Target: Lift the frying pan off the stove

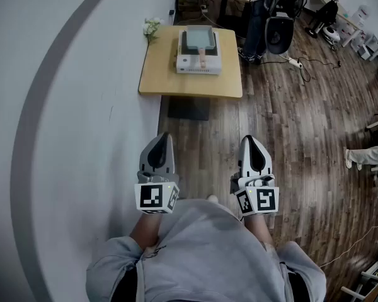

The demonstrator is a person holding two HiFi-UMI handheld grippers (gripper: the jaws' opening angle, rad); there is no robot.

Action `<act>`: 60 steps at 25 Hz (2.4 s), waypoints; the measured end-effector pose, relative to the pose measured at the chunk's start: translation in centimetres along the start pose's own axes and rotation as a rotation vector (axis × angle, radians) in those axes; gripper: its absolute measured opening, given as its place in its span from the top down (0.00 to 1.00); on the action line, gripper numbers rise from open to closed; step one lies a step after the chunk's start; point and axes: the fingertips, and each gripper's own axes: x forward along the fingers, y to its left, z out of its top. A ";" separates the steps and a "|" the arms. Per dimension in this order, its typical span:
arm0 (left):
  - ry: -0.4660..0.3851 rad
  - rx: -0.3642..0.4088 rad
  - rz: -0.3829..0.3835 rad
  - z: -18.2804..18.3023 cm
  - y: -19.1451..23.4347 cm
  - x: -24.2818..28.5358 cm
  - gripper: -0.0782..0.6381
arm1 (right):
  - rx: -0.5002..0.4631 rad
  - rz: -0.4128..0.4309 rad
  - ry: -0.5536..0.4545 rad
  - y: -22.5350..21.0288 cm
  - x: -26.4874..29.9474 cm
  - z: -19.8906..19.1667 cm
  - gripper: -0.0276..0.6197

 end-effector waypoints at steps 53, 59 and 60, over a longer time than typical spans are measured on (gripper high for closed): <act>0.044 -0.033 -0.057 -3.0 -6.9 7.9 0.89 | 0.032 -0.002 0.057 -8.7 1.5 -2.2 0.96; 0.027 -0.042 -0.045 -2.6 -1.4 12.7 0.89 | 0.014 0.014 0.053 -7.2 8.5 -3.2 0.96; 0.030 -0.042 -0.044 -2.7 -0.5 13.3 0.89 | 0.015 0.013 0.053 -6.9 9.7 -3.4 0.96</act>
